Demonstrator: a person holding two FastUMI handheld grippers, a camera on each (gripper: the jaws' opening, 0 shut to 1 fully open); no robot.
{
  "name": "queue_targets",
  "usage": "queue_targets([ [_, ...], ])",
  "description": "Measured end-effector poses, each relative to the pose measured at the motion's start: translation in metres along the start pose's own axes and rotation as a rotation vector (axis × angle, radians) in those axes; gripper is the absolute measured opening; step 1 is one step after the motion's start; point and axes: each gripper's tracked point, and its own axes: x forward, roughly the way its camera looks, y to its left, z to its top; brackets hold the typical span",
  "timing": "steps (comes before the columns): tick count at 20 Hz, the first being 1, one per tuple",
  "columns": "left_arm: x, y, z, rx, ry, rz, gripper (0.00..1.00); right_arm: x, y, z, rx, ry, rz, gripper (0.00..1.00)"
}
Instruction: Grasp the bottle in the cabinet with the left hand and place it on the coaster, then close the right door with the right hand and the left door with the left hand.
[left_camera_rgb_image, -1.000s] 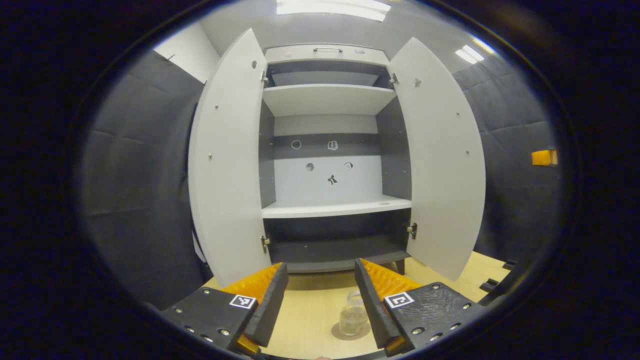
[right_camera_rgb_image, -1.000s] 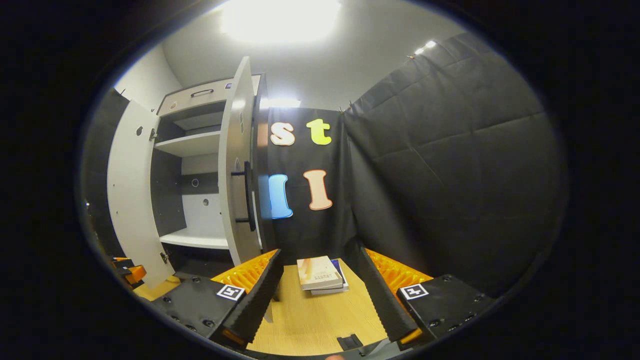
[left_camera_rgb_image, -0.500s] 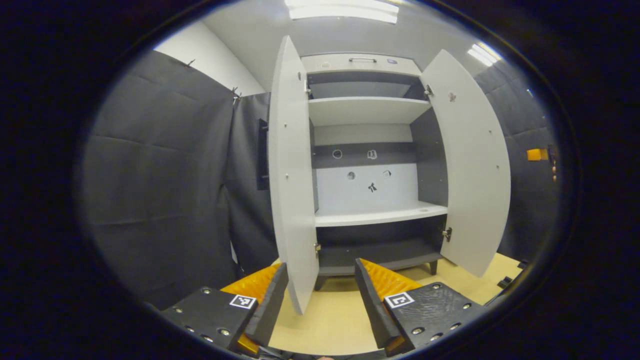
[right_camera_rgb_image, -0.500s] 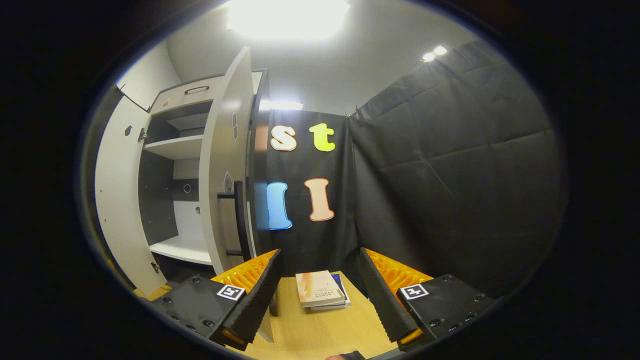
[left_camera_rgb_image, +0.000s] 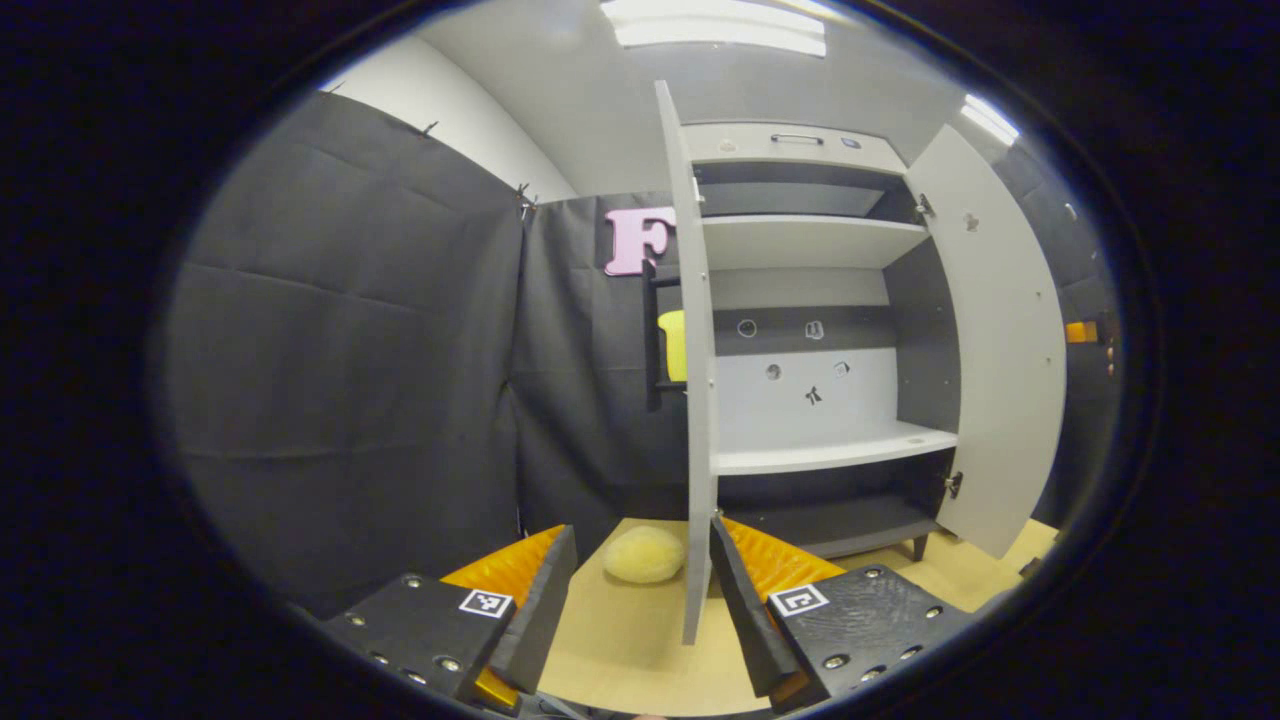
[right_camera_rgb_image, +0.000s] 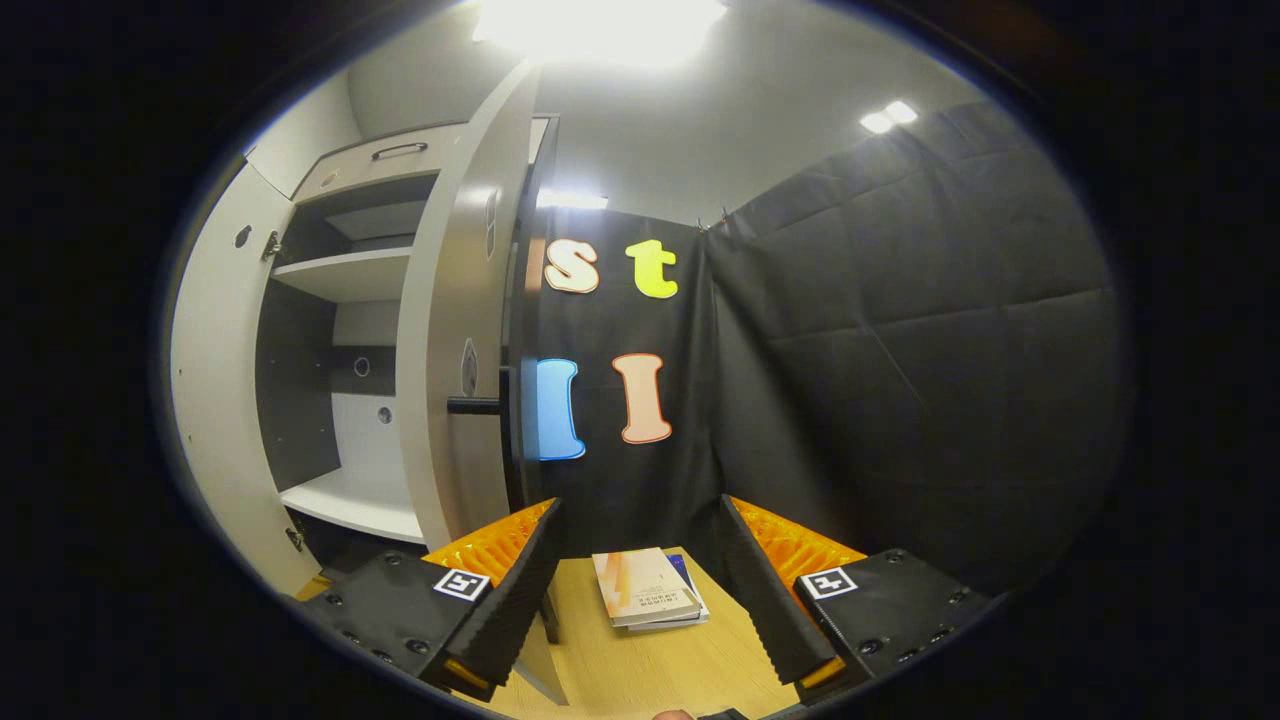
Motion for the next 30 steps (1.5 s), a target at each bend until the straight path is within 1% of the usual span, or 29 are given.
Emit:
queue_targets([
  [3,0.009,0.017,-0.001,0.004,-0.003,0.018,0.79,0.006,0.010,-0.003,-0.003,0.021,-0.014,0.97],
  [4,0.010,0.025,-0.002,0.004,0.001,0.021,0.79,0.007,0.009,-0.005,-0.018,0.027,-0.030,0.93],
  [6,0.016,0.038,-0.005,-0.001,0.007,0.025,0.79,0.005,0.011,-0.002,-0.044,0.015,-0.054,0.92],
  [7,0.021,0.043,-0.005,-0.005,0.007,0.024,0.78,0.004,0.013,-0.001,-0.054,0.009,-0.056,0.96],
  [10,0.031,0.052,-0.010,-0.014,0.009,0.019,0.79,-0.001,0.019,-0.001,-0.082,0.004,-0.059,0.95],
  [13,0.042,0.059,-0.014,-0.022,0.008,0.008,0.78,-0.006,0.032,-0.001,-0.073,0.009,-0.055,0.96],
  [14,0.046,0.060,-0.016,-0.026,0.012,0.002,0.79,-0.008,0.036,-0.001,-0.070,0.007,-0.053,0.92],
  [15,0.049,0.060,-0.018,-0.030,0.015,-0.006,0.79,-0.010,0.041,0.000,-0.069,0.005,-0.051,0.95],
  [16,0.052,0.063,-0.019,-0.031,0.018,-0.011,0.79,-0.011,0.045,-0.001,-0.070,0.004,-0.049,0.92],
  [17,0.056,0.064,-0.021,-0.028,0.019,-0.014,0.79,-0.013,0.049,0.000,-0.070,0.003,-0.047,0.92],
  [20,0.063,0.067,-0.022,-0.031,0.022,-0.027,0.78,-0.018,0.066,0.000,-0.063,0.004,-0.022,0.92],
  [21,0.064,0.068,-0.021,-0.037,0.021,-0.030,0.78,-0.019,0.075,0.000,-0.062,0.004,-0.006,0.96],
  [24,0.068,0.071,-0.024,-0.046,0.021,-0.035,0.77,-0.021,0.098,0.000,-0.065,0.000,0.040,0.96],
  [28,0.066,0.081,-0.024,-0.046,0.019,-0.025,0.77,-0.022,0.121,0.001,-0.058,-0.010,0.077,0.96],
  [29,0.066,0.084,-0.023,-0.044,0.017,-0.020,0.77,-0.022,0.126,0.001,-0.055,-0.010,0.088,0.96],
  [30,0.064,0.086,-0.023,-0.041,0.015,-0.014,0.78,-0.022,0.132,0.000,-0.055,-0.009,0.102,0.92],
])
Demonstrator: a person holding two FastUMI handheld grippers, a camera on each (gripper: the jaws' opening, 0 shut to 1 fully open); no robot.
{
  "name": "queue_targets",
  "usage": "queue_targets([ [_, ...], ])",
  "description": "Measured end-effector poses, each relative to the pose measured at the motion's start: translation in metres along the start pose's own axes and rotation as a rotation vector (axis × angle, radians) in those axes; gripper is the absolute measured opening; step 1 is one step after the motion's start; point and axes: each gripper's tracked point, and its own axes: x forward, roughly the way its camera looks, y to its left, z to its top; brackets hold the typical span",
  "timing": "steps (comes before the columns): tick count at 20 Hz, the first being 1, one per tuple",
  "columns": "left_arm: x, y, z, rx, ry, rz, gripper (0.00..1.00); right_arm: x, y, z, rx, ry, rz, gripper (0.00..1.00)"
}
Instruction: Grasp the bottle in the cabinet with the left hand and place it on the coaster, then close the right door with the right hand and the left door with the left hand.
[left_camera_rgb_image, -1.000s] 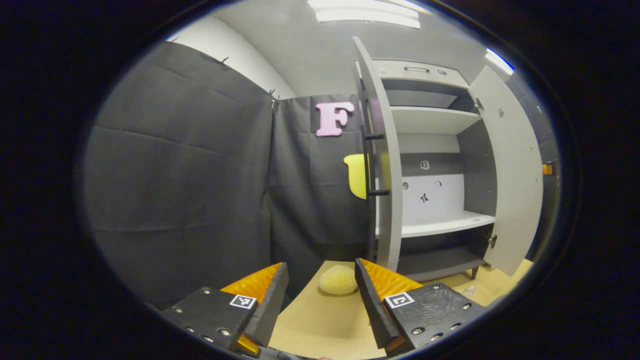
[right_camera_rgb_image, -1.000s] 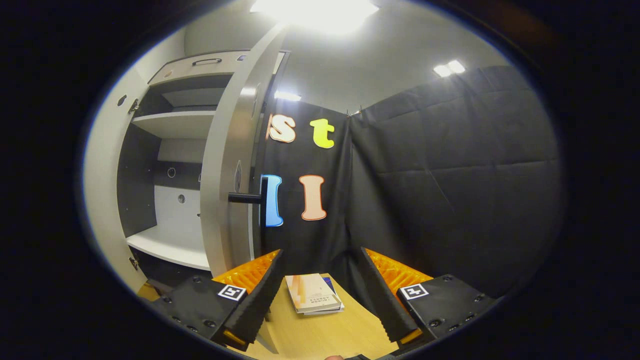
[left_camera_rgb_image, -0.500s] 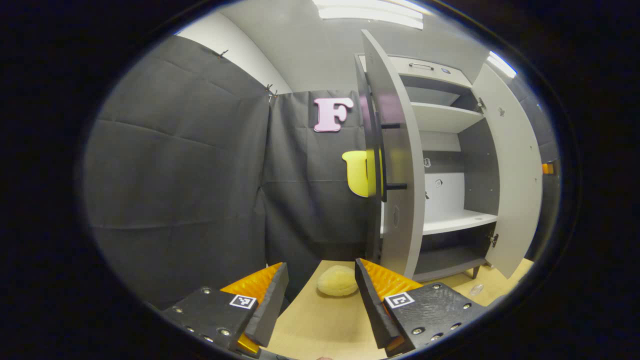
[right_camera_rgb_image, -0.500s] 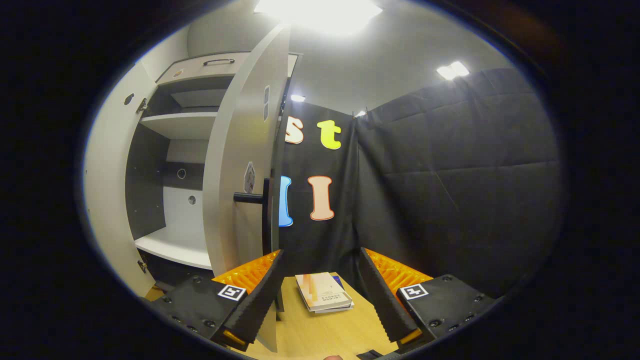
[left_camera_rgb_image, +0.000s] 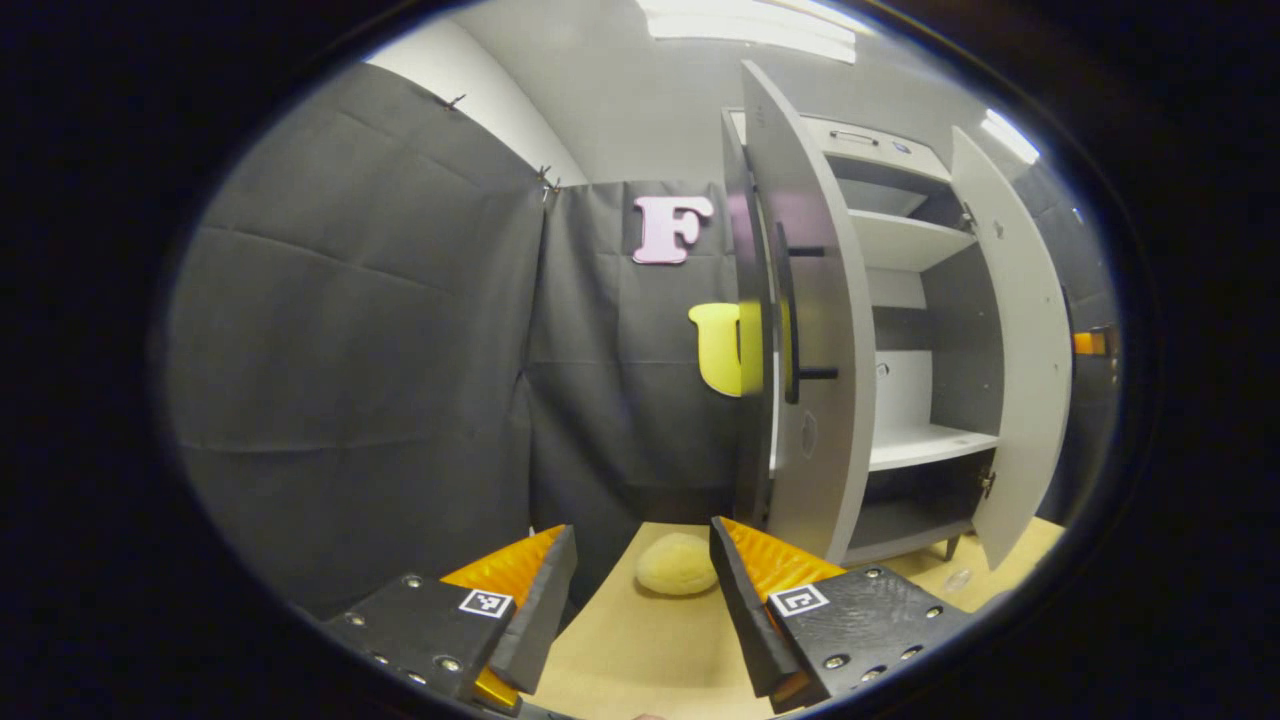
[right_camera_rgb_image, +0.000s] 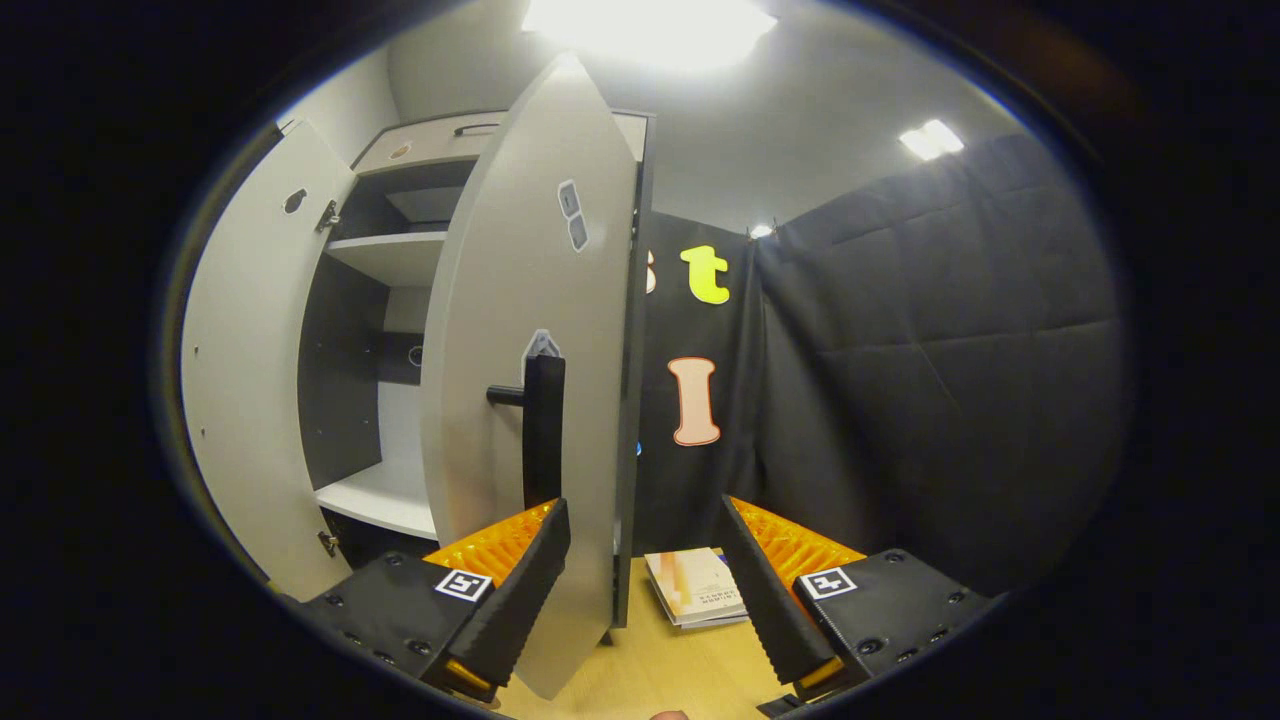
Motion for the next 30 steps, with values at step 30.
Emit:
queue_targets([
  [30,-0.001,0.009,0.009,0.036,0.039,0.076,0.78,0.019,0.045,-0.039,0.028,0.047,0.091,0.96],
])
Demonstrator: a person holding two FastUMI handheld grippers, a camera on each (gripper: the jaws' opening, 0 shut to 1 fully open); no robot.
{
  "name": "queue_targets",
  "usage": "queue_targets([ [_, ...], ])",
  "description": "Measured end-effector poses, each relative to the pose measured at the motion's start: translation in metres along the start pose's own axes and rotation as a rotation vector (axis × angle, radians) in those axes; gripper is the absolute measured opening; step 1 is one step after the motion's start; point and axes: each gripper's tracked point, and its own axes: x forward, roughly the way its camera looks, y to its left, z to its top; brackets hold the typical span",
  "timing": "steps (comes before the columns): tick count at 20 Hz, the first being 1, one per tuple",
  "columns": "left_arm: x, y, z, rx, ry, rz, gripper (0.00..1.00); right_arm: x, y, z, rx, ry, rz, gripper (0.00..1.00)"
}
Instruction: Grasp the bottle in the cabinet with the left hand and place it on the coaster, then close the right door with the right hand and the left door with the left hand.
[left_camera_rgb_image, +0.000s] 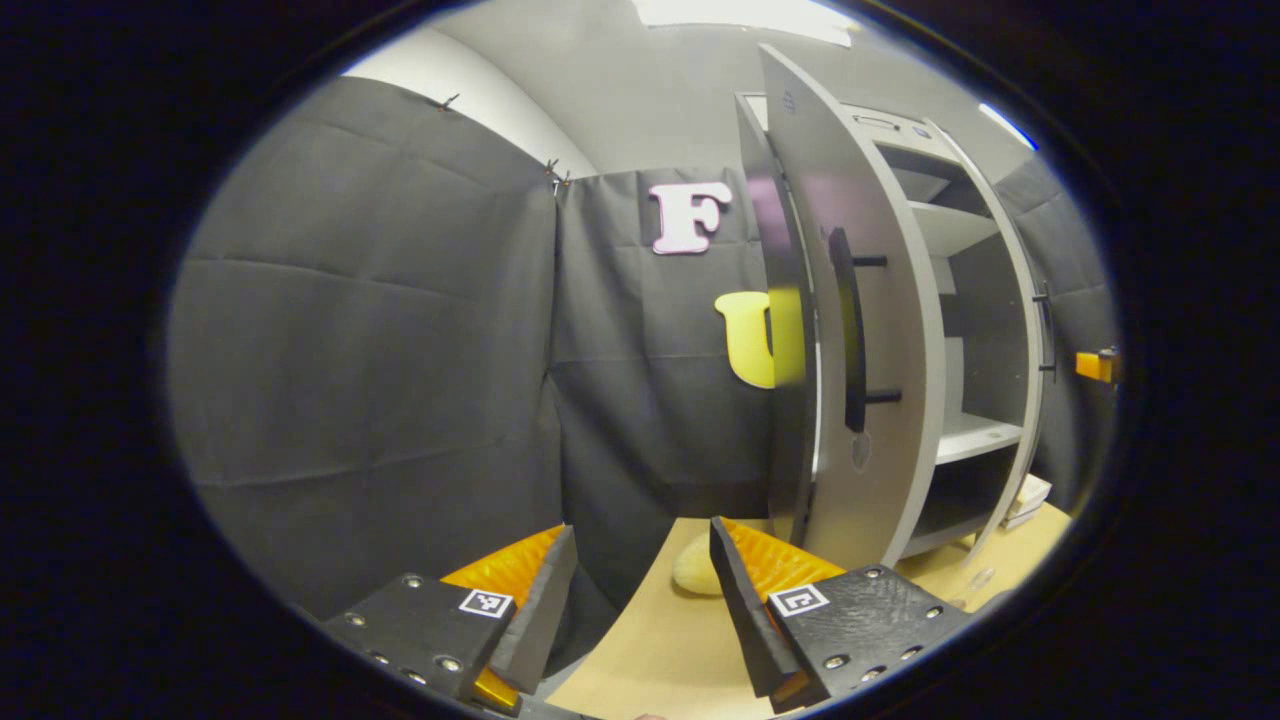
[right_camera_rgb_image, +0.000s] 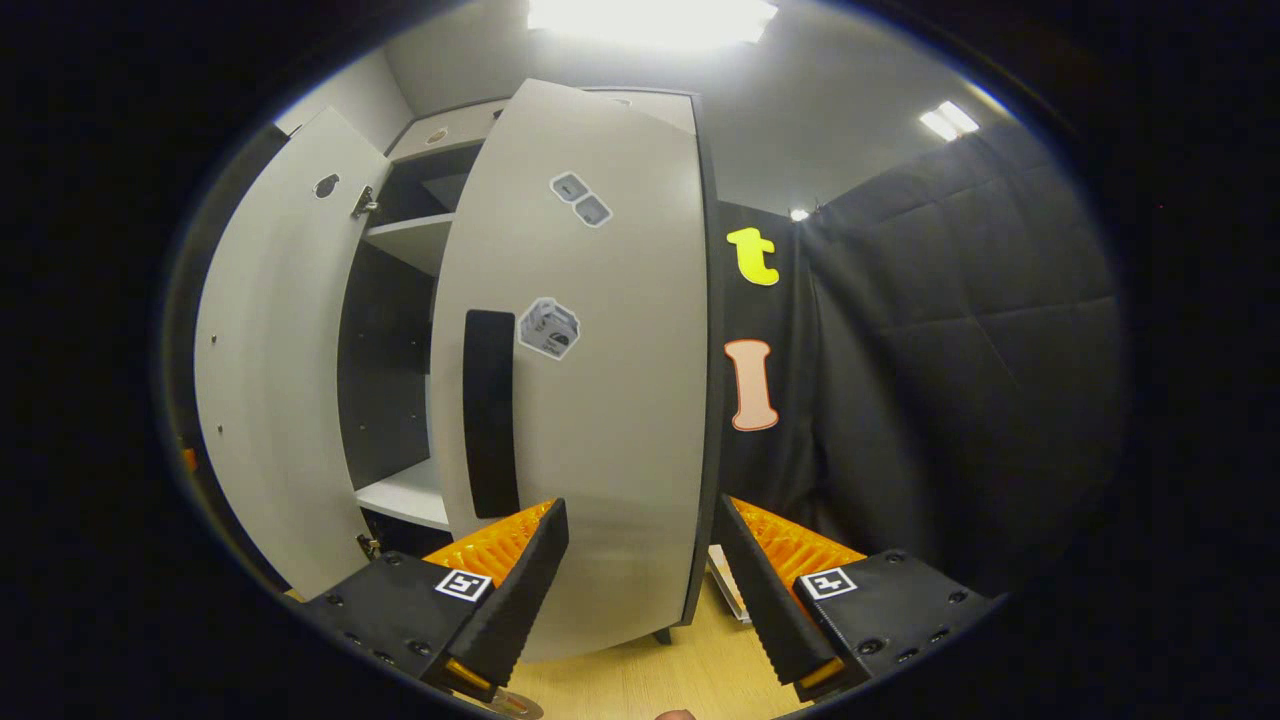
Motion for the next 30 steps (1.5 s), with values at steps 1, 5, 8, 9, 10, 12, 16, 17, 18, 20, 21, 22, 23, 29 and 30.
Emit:
queue_targets([
  [1,0.005,-0.002,0.004,-0.001,-0.002,-0.006,0.78,-0.002,-0.006,-0.006,-0.008,0.010,-0.011,0.96],
  [5,0.020,-0.011,0.021,-0.048,0.005,-0.039,0.77,-0.012,-0.028,-0.016,-0.047,0.020,-0.056,0.96],
  [8,0.029,-0.018,0.038,-0.096,0.005,-0.076,0.78,-0.018,-0.037,-0.022,-0.056,0.026,-0.067,0.96],
  [9,0.032,-0.020,0.045,-0.105,-0.001,-0.081,0.78,-0.020,-0.040,-0.025,-0.057,0.031,-0.071,0.92],
  [10,0.036,-0.020,0.050,-0.109,-0.004,-0.083,0.78,-0.022,-0.043,-0.027,-0.057,0.034,-0.073,0.96],
  [12,0.044,-0.026,0.059,-0.105,-0.004,-0.091,0.79,-0.027,-0.049,-0.030,-0.057,0.040,-0.075,0.96],
  [16,0.044,-0.040,0.072,-0.073,-0.013,-0.108,0.79,-0.035,-0.068,-0.033,-0.061,0.045,-0.097,0.96],
  [17,0.046,-0.048,0.074,-0.067,-0.020,-0.118,0.79,-0.039,-0.073,-0.035,-0.060,0.047,-0.103,0.96],
  [18,0.049,-0.056,0.076,-0.061,-0.023,-0.125,0.79,-0.042,-0.080,-0.036,-0.061,0.050,-0.111,0.96],
  [20,0.055,-0.070,0.078,-0.047,-0.028,-0.131,0.79,-0.047,-0.093,-0.041,-0.062,0.059,-0.127,0.96],
  [21,0.055,-0.070,0.079,-0.018,-0.036,-0.117,0.78,-0.051,-0.100,-0.042,-0.058,0.063,-0.135,0.96],
  [22,0.054,-0.069,0.081,0.005,-0.047,-0.104,0.78,-0.054,-0.105,-0.041,-0.049,0.061,-0.138,0.96],
  [23,0.054,-0.070,0.081,0.010,-0.046,-0.098,0.77,-0.056,-0.110,-0.040,-0.039,0.056,-0.141,0.92],
  [29,0.048,-0.077,0.079,-0.019,-0.040,-0.077,0.77,-0.064,-0.138,-0.041,-0.007,0.055,-0.163,0.92],
  [30,0.048,-0.080,0.080,-0.020,-0.038,-0.077,0.77,-0.064,-0.141,-0.043,-0.005,0.057,-0.163,0.96],
])
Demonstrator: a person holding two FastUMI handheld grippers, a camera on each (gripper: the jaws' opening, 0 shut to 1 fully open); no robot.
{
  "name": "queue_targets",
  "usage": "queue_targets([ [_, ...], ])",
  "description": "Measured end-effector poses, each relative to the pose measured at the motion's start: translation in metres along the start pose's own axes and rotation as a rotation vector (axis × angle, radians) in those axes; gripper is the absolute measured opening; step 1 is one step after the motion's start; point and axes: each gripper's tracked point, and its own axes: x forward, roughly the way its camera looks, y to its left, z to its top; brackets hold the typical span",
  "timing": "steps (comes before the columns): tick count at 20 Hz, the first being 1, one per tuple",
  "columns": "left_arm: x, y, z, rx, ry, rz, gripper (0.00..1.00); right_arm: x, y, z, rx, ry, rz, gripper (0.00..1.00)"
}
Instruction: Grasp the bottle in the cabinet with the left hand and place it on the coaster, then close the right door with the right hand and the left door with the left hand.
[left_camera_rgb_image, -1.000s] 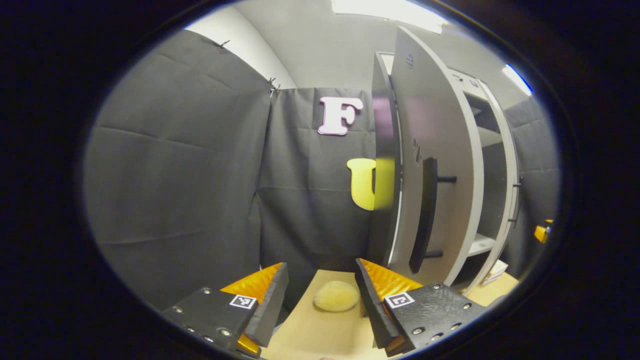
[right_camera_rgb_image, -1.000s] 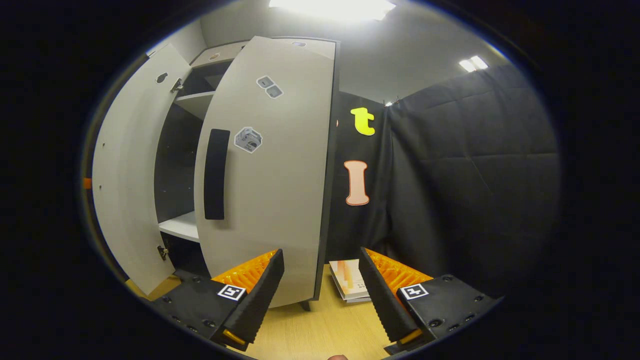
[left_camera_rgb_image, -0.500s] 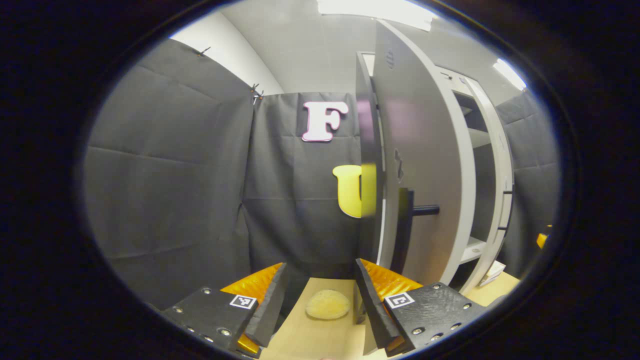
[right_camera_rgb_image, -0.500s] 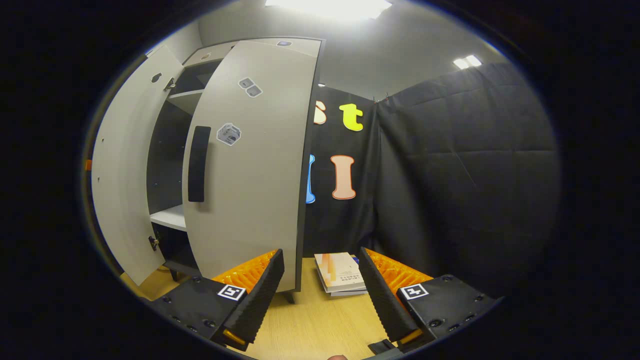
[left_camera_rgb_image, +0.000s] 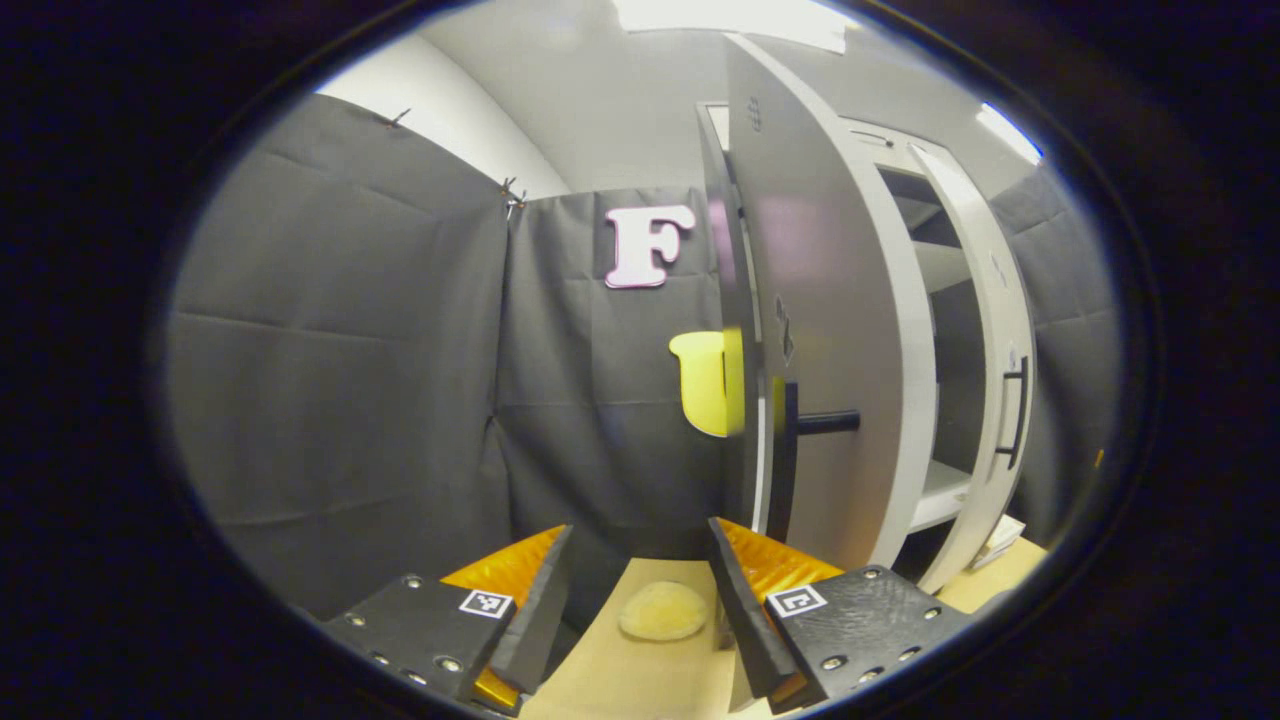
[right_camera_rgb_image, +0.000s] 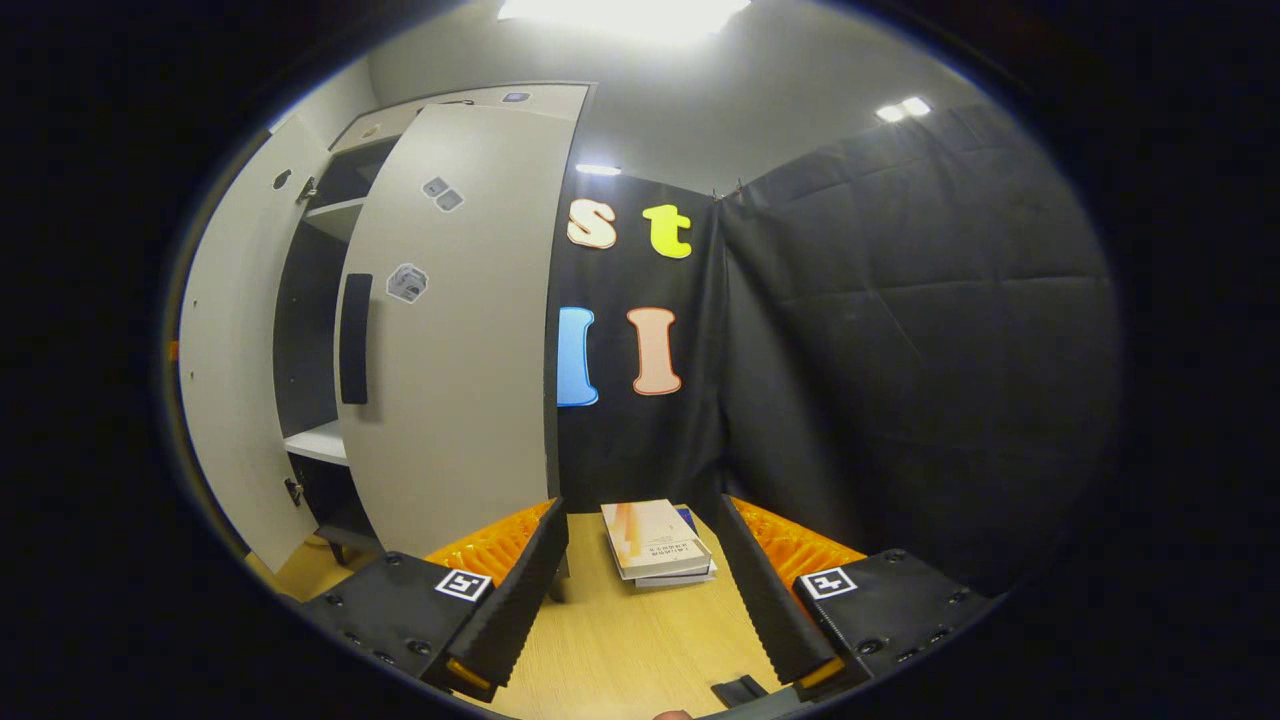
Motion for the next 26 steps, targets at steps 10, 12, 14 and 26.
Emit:
queue_targets([
  [10,-0.007,-0.055,0.005,-0.002,-0.019,-0.065,0.77,-0.003,-0.017,-0.005,-0.010,0.007,0.010,0.96],
  [12,-0.004,-0.065,0.007,-0.002,-0.019,-0.080,0.77,-0.005,-0.022,-0.006,-0.007,0.009,0.007,0.96],
  [14,-0.005,-0.077,0.007,-0.009,-0.022,-0.102,0.76,-0.007,-0.026,-0.006,-0.002,0.011,0.002,0.96],
  [26,-0.004,-0.115,0.008,-0.015,-0.041,-0.152,0.76,-0.035,-0.055,-0.006,-0.012,0.011,-0.040,0.96],
])
